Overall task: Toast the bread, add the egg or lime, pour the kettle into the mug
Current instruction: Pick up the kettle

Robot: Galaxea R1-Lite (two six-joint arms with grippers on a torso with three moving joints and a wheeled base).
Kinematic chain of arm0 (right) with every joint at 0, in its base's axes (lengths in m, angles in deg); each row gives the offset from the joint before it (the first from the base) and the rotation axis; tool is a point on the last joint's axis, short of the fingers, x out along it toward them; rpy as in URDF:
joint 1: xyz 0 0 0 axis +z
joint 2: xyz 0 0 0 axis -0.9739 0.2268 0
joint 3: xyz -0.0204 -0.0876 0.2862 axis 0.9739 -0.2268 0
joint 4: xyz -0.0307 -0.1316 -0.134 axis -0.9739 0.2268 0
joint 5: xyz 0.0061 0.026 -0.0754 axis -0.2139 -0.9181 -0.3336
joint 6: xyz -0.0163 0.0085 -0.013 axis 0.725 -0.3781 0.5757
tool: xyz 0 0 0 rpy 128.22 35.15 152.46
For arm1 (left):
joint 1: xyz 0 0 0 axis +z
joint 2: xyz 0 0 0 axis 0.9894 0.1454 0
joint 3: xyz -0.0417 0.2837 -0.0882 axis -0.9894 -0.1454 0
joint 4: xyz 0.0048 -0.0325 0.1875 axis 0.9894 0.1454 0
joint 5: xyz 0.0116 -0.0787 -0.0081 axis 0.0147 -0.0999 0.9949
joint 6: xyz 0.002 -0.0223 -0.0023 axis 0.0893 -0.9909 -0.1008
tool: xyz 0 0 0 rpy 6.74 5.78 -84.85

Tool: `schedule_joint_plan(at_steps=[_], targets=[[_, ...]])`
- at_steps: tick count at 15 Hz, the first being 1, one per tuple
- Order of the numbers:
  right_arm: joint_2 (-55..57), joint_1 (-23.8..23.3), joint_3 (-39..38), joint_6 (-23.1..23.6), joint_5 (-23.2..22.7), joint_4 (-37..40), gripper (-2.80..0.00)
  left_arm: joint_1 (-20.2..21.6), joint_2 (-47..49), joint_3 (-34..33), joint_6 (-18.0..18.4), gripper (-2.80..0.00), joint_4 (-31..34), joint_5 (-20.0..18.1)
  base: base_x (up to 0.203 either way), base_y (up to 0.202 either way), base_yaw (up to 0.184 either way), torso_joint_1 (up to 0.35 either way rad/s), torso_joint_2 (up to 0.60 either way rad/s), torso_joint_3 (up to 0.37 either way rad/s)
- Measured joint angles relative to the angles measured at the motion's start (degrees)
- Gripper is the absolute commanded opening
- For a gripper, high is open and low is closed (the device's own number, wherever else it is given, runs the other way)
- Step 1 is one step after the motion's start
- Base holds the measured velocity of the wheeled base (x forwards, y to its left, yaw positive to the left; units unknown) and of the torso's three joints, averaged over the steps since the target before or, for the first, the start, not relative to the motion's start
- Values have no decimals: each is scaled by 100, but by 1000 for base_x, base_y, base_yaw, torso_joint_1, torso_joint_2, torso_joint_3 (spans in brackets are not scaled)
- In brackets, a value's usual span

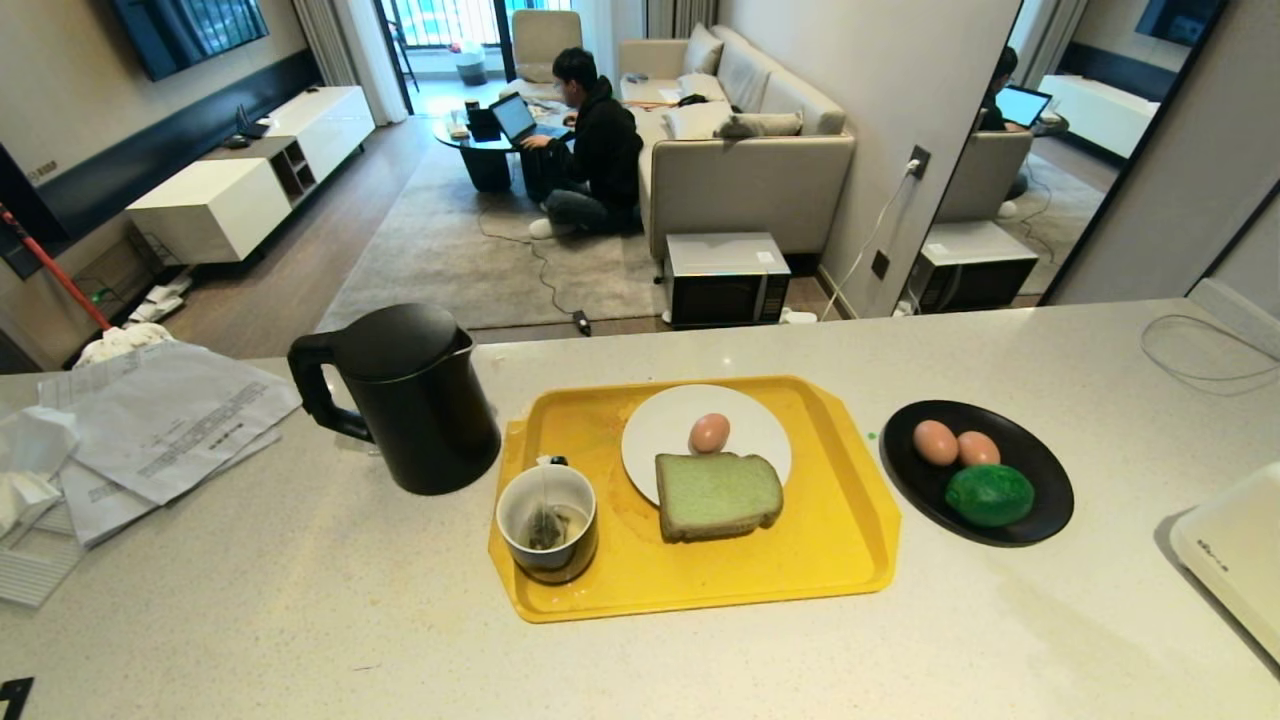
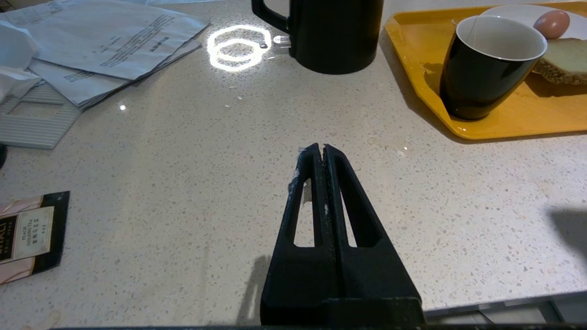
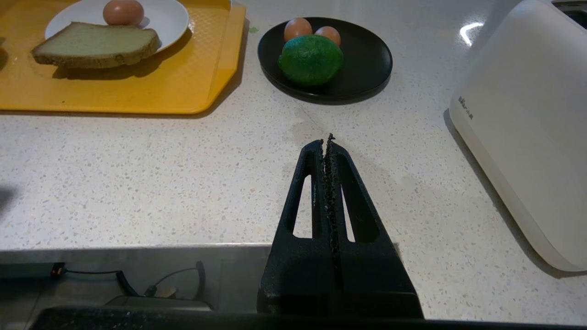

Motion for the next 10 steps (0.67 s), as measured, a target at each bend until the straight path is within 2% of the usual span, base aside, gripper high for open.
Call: schedule_joint_plan(at_steps=[3,7,10], targets=[[0,2,5,-16,12,4,-280,5,0,0,2,-280,-4,0,2,25,-3,-2,1,2],[0,-4,0,-28,22,1,-280,0,0,0,-11,-280,-1,0,1,163,-1,4,1,2],[0,-2,0,-30,24,-1,-280,0,0,0,-4,-280,0,3,0,33,2,3,1,0]])
